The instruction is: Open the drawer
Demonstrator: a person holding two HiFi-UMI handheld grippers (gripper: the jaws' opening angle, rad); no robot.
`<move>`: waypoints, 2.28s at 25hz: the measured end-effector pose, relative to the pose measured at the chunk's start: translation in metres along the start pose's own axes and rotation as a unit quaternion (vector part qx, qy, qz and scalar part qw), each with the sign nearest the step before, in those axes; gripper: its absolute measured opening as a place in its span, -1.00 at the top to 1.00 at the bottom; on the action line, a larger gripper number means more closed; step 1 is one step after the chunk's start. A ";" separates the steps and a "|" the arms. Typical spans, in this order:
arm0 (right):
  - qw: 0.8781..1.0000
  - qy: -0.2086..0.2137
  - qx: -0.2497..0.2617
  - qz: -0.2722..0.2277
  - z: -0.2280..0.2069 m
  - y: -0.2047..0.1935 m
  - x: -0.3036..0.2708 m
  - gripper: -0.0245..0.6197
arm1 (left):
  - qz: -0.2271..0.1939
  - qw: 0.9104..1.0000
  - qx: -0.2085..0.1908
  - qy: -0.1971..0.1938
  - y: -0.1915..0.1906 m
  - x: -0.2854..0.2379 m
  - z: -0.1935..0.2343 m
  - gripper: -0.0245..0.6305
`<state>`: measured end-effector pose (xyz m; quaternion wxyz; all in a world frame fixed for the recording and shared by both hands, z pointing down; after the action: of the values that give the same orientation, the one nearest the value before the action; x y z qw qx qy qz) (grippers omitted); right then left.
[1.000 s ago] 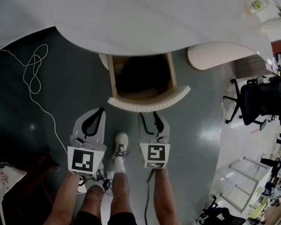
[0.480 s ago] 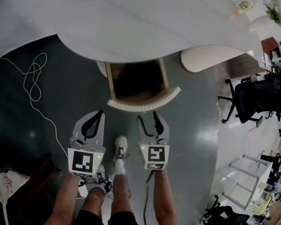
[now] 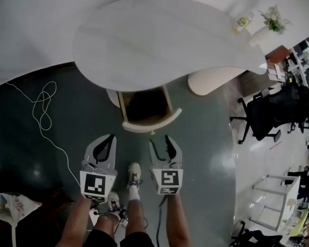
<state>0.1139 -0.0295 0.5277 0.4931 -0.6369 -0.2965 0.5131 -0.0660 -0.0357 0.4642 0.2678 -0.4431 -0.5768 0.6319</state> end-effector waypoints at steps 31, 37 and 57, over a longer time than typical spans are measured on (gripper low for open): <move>0.991 -0.052 0.035 -0.117 0.048 0.260 0.204 0.68 | -0.102 0.994 -0.023 0.029 0.244 0.175 -0.011 0.90; 0.989 -0.057 0.045 -0.129 0.066 0.272 0.238 0.81 | -0.097 0.994 -0.023 0.037 0.243 0.211 -0.011 0.90; 0.986 -0.068 0.055 -0.139 0.091 0.272 0.277 0.91 | -0.111 0.993 -0.032 0.031 0.253 0.254 -0.010 0.90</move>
<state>0.0755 0.1527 0.1748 0.5724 -0.5255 -0.3864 0.4970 -0.1317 0.1365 0.1565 0.3399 -0.4041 -0.6335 0.5655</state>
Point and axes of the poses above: the fingertips, and each gripper's own axes: x backward along the fingers, z to its left, y out of its top, the point moved 3 cm from there along x, backward along the fingers, and after that the axes turned 3 degrees about -z, right-handed, at the moved point
